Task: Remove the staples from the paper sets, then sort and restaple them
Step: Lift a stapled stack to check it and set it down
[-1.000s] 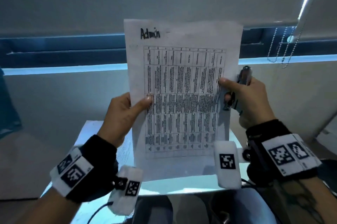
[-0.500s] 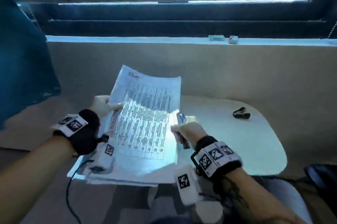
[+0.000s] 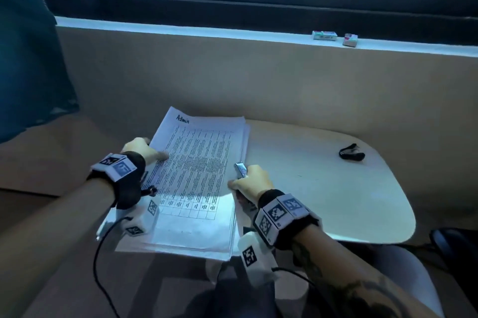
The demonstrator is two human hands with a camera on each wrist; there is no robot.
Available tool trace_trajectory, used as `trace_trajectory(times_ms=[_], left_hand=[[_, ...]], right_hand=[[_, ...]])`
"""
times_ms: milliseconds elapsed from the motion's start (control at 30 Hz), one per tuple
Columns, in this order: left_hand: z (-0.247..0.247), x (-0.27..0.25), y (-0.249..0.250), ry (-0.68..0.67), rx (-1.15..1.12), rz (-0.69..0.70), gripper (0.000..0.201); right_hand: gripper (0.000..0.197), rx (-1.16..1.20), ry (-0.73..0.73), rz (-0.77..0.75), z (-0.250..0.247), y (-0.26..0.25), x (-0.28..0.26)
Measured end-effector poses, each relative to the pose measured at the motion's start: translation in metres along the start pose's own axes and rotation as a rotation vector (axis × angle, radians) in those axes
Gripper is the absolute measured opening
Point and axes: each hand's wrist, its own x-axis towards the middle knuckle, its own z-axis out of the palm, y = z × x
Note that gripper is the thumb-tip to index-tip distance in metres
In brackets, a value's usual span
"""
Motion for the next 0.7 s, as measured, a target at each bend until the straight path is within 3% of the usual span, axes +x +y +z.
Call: trace_trajectory(times_ms=[100, 267, 400, 467, 533, 633, 700], left_hand=[[-0.007, -0.002, -0.002, -0.148, 0.138, -0.080, 0.077], [-0.006, -0.015, 0.002, -0.345, 0.291, -0.087, 0.080], [0.005, -0.030, 0.022, -0.301, 0.295, 0.010, 0.048], [0.011, -0.036, 0.036, -0.259, 0.279, 0.054, 0.021], [0.019, -0.041, 0.055, -0.313, 0.230, 0.070, 0.014], [0.040, -0.051, 0.079, -0.431, 0.067, 0.093, 0.043], [0.057, -0.061, 0.094, -0.473, 0.006, 0.104, 0.043]], right_hand=[[0.031, -0.068, 0.034, 0.046, -0.004, 0.004, -0.006], [0.032, 0.016, 0.056, 0.126, -0.007, 0.002, -0.008], [0.022, 0.424, -0.087, 0.257, -0.027, 0.006, -0.014], [0.011, 0.450, -0.135, 0.300, -0.045, 0.012, -0.017], [0.014, 0.392, -0.107, 0.306, -0.066, 0.022, -0.018], [0.012, 0.330, -0.025, 0.325, -0.104, 0.041, -0.019], [0.018, 0.194, 0.044, 0.310, -0.125, 0.053, -0.019]])
